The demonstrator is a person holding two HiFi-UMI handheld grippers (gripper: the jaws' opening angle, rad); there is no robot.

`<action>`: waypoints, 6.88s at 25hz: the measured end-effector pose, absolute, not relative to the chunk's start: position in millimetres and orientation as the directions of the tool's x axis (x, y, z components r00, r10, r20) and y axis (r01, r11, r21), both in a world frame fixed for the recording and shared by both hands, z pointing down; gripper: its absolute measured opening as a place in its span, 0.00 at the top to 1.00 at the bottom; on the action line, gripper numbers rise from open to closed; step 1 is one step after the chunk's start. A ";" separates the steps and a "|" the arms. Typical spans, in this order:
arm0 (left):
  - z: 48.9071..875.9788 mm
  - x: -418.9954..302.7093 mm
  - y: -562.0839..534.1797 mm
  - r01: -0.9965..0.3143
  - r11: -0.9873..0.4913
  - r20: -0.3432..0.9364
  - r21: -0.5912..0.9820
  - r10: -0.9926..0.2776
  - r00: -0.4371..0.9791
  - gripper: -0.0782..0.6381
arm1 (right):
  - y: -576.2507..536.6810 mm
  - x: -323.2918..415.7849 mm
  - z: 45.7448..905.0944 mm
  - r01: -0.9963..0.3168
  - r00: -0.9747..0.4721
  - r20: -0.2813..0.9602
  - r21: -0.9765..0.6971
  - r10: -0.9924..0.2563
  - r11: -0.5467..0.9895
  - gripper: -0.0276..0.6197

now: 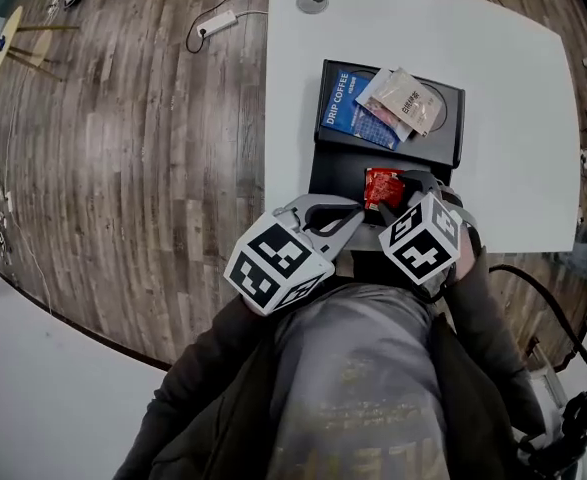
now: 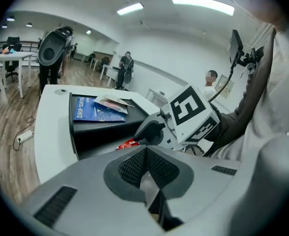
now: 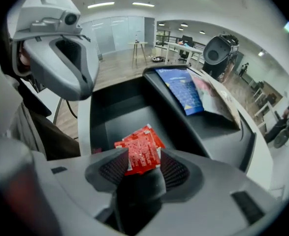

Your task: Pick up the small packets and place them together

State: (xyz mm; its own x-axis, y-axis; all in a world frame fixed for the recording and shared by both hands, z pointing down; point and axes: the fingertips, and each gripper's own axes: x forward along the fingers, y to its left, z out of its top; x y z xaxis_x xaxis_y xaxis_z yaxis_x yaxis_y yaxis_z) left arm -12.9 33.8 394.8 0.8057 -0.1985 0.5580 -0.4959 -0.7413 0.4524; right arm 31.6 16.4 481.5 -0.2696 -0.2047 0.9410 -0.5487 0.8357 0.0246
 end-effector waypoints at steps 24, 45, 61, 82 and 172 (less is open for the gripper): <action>402.0 -30.3 33.9 -0.479 -0.740 0.530 0.472 -0.196 0.825 0.89 | 4.2 37.5 467.3 -0.581 -0.236 0.936 0.078 -0.260 0.810 0.87; 377.0 -5.0 16.5 -0.468 -0.774 0.529 0.427 -0.206 0.823 0.89 | -99.0 89.4 349.6 -0.630 -0.335 0.787 0.222 -0.518 0.744 0.87; 395.0 2.1 10.5 -0.505 -0.717 0.559 0.480 -0.194 0.806 0.89 | -122.6 91.4 392.3 -0.619 -0.384 0.822 0.108 -0.420 0.778 0.74; 391.5 -2.7 41.8 -0.427 -0.767 0.532 0.479 -0.134 0.836 0.89 | -22.9 24.8 379.8 -0.532 -0.534 0.776 0.001 -0.336 0.847 0.73; 345.8 -66.1 27.8 -0.552 -0.779 0.429 0.299 -0.407 0.806 0.89 | -41.1 -35.3 314.2 -0.688 -0.681 0.477 -0.157 -0.555 0.709 0.68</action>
State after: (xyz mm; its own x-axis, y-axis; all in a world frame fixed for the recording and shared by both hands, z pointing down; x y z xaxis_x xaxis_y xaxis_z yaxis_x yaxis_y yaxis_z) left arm -66.1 27.8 345.8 0.8065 -0.4070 0.4289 -0.5519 -0.7785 0.2990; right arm -35.3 -41.1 314.2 -0.6811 -0.5552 0.4773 -0.6877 0.7088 -0.1569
